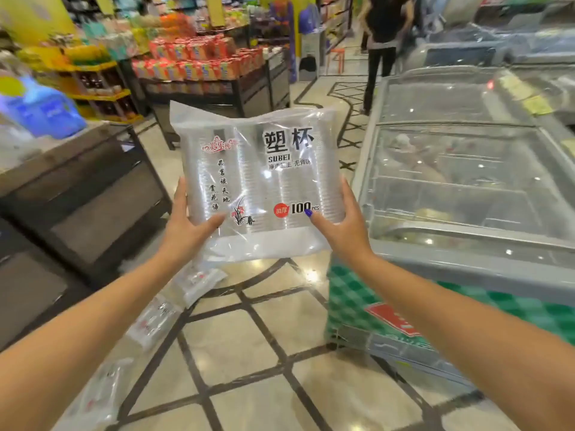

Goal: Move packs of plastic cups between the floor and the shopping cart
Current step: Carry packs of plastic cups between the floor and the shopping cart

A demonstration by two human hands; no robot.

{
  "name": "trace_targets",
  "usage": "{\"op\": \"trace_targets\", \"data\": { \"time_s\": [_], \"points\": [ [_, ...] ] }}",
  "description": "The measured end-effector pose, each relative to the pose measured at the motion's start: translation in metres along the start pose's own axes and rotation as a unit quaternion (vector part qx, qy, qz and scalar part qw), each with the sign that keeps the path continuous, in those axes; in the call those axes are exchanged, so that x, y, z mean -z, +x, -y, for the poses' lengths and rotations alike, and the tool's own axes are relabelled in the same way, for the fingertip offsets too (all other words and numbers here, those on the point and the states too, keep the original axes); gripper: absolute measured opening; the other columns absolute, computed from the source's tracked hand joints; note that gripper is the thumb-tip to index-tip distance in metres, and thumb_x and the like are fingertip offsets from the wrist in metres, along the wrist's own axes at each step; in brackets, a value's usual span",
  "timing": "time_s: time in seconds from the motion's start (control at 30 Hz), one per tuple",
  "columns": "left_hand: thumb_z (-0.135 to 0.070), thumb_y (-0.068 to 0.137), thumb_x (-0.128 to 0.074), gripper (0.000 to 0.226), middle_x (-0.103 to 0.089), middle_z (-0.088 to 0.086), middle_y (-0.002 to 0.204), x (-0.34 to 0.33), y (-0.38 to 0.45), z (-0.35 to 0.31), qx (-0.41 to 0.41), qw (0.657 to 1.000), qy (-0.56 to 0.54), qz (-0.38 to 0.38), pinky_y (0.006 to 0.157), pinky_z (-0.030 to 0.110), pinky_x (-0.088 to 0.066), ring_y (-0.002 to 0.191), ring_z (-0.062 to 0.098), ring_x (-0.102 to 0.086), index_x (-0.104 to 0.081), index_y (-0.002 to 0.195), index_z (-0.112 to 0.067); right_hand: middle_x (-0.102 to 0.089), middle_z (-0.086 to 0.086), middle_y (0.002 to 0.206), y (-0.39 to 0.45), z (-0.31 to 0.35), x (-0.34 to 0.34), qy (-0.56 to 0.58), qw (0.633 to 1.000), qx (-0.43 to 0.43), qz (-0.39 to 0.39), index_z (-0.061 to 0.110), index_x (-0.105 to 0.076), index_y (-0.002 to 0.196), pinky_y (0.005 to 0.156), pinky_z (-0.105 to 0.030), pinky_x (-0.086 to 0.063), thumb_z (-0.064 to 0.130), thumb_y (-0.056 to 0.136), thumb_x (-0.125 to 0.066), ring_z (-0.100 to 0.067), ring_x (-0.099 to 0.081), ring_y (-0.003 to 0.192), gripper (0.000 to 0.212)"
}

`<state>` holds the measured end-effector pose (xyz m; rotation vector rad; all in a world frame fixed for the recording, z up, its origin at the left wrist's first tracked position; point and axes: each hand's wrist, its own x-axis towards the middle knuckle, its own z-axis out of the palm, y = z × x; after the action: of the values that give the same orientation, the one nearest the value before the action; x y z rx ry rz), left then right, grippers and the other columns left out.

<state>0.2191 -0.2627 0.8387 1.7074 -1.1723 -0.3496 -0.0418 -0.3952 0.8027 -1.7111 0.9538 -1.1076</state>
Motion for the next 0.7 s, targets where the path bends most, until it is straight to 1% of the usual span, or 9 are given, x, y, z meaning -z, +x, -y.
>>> {"op": "trace_targets", "data": {
  "time_s": [0.07,0.13,0.2,0.3,0.37,0.43,0.5,0.6,0.7],
  "points": [
    [-0.058,0.068,-0.079,0.112,-0.028,-0.012,0.157,-0.084,0.014,-0.044,-0.034,0.998,-0.018,0.058,0.112,0.025,-0.033,0.127,-0.014,-0.039,-0.011,0.154,-0.034,-0.025,0.011,0.159,-0.010,-0.019,0.090,-0.038,0.996,-0.019,-0.075,0.034,-0.015,0.155,0.117,-0.034,-0.026,0.047,0.080,-0.075,-0.006,-0.027,0.142,0.096],
    [-0.061,0.065,-0.079,0.114,-0.035,-0.011,0.153,-0.174,0.018,-0.091,-0.057,0.989,-0.058,0.123,0.108,0.027,-0.041,0.123,-0.012,-0.047,-0.012,0.153,-0.036,-0.023,0.010,0.161,-0.029,-0.036,0.183,-0.077,0.986,-0.041,-0.143,0.033,-0.014,0.155,0.119,-0.039,-0.025,0.048,0.080,-0.075,-0.010,-0.024,0.146,0.097],
    [-0.067,0.062,-0.077,0.119,-0.027,-0.011,0.158,-0.266,0.009,-0.140,-0.087,0.977,-0.077,0.177,0.114,0.037,-0.035,0.137,0.001,-0.037,-0.008,0.154,-0.037,-0.021,0.011,0.161,-0.055,-0.048,0.278,-0.112,0.971,-0.059,-0.201,0.034,-0.013,0.155,0.119,-0.040,-0.025,0.049,0.081,-0.074,-0.010,-0.023,0.146,0.097],
    [-0.058,0.068,-0.076,0.118,-0.011,-0.009,0.162,-0.398,-0.026,-0.220,-0.140,0.952,-0.115,0.247,0.120,0.034,-0.018,0.145,0.005,-0.016,-0.004,0.156,-0.026,-0.024,0.011,0.160,-0.106,-0.059,0.411,-0.157,0.940,-0.085,-0.291,0.034,-0.015,0.155,0.117,-0.037,-0.028,0.047,0.081,-0.074,-0.010,-0.027,0.144,0.095],
    [-0.065,0.066,-0.075,0.121,-0.011,-0.006,0.162,-0.476,-0.058,-0.268,-0.168,0.930,-0.130,0.301,0.119,0.032,-0.016,0.146,0.007,-0.015,-0.004,0.156,-0.024,-0.029,0.011,0.158,-0.150,-0.062,0.487,-0.181,0.912,-0.103,-0.354,0.036,-0.016,0.154,0.112,-0.029,-0.031,0.045,0.082,-0.074,-0.009,-0.031,0.140,0.094],
    [-0.071,0.061,-0.072,0.124,-0.015,-0.005,0.162,-0.547,-0.090,-0.307,-0.184,0.900,-0.151,0.365,0.120,0.037,-0.019,0.146,0.009,-0.019,-0.006,0.156,-0.026,-0.033,0.013,0.155,-0.197,-0.065,0.548,-0.195,0.882,-0.124,-0.410,0.038,-0.015,0.154,0.105,-0.024,-0.031,0.044,0.082,-0.074,-0.003,-0.034,0.133,0.093],
    [-0.069,0.063,-0.074,0.122,-0.018,-0.008,0.161,-0.607,-0.129,-0.349,-0.190,0.867,-0.169,0.429,0.120,0.038,-0.022,0.145,0.006,-0.023,-0.005,0.155,-0.029,-0.032,0.019,0.150,-0.245,-0.068,0.597,-0.201,0.854,-0.146,-0.458,0.041,-0.017,0.152,0.109,-0.026,-0.030,0.045,0.082,-0.074,0.002,-0.031,0.130,0.090],
    [-0.048,0.072,-0.078,0.111,-0.025,-0.024,0.154,-0.683,-0.190,-0.408,-0.219,0.798,-0.212,0.519,0.116,0.022,-0.027,0.135,-0.012,-0.030,-0.008,0.156,-0.025,-0.034,0.021,0.151,-0.312,-0.072,0.656,-0.195,0.803,-0.167,-0.538,0.046,-0.020,0.150,0.113,-0.036,-0.035,0.050,0.079,-0.075,-0.004,-0.038,0.136,0.090],
    [-0.055,0.069,-0.078,0.116,-0.026,-0.011,0.158,-0.754,-0.244,-0.457,-0.252,0.737,-0.205,0.592,0.118,0.037,-0.027,0.141,0.004,-0.032,-0.007,0.155,-0.026,-0.037,0.015,0.153,-0.370,-0.078,0.701,-0.200,0.742,-0.193,-0.610,0.043,-0.020,0.152,0.112,-0.042,-0.038,0.047,0.079,-0.075,-0.008,-0.041,0.136,0.091]
  ]
}}
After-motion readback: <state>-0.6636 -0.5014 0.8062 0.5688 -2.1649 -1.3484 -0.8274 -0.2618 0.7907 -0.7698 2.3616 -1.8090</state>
